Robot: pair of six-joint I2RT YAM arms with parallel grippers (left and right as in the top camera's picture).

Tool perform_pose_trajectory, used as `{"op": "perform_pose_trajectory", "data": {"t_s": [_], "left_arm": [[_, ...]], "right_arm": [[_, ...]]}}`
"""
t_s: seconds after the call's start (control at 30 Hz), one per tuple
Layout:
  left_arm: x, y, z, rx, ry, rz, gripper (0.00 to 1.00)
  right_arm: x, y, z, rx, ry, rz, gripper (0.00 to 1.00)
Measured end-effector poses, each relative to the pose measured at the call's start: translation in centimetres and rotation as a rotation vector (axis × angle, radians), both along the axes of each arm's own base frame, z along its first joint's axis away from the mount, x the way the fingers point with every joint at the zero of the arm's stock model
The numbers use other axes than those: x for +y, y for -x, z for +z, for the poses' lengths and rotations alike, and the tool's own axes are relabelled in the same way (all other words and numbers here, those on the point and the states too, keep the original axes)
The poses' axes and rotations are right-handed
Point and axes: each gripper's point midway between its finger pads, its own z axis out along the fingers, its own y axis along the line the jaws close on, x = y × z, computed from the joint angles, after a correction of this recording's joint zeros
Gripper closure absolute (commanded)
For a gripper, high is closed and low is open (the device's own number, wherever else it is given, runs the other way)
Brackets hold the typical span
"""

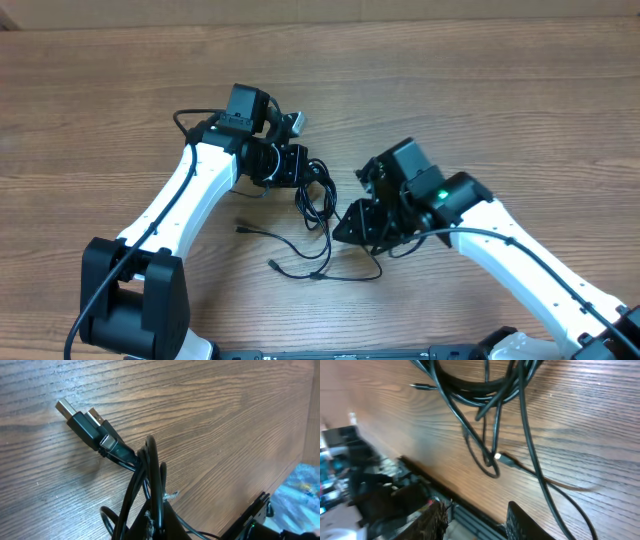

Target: Untangle cables

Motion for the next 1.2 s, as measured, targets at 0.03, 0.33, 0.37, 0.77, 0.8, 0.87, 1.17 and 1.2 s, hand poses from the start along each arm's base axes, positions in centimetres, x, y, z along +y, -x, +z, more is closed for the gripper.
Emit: {"op": "perform_pose_trajectory", "data": {"t_s": [0.03,0.33,0.37,0.77,0.8,0.87,1.17,1.2], "left_arm": [[0.0,0.0,0.0,0.007,0.001,0.009,0.96],[0.1,0.0,0.0,0.108,0.016,0.133,0.96],[0.2,-0.1,0.0,0.127,0.019,0.160,0.96],[4.5,-2.2,0.0,0.237,0.054,0.424,0.96],[4.9,-2.4,0.0,0.240,0.056,0.436,0.96],[5.2,-2.5,0.0,0.244,0.060,0.450,0.96],[5.0,-2.4,0.2,0.260,0.079,0.453,0.96],[5.0,-2.4,0.2,0.261,0.082,0.452,0.96]], "right_arm": [[0.0,0.1,-0.2,-0.008,0.020,-0.002,0.63],[1.0,1.5,-1.5,-0.059,0.148,0.009,0.62],[1.0,1.6,-1.8,-0.057,0.164,0.000,0.62],[0.4,0.9,-5.2,-0.004,0.295,-0.092,0.58],[0.4,0.9,-5.4,-0.003,0.298,-0.093,0.58],[0.5,0.7,-5.7,-0.003,0.304,-0.094,0.59],[0.8,-0.1,-5.7,-0.024,0.296,-0.135,0.67],[0.7,-0.2,-5.7,-0.026,0.299,-0.141,0.67]]}}
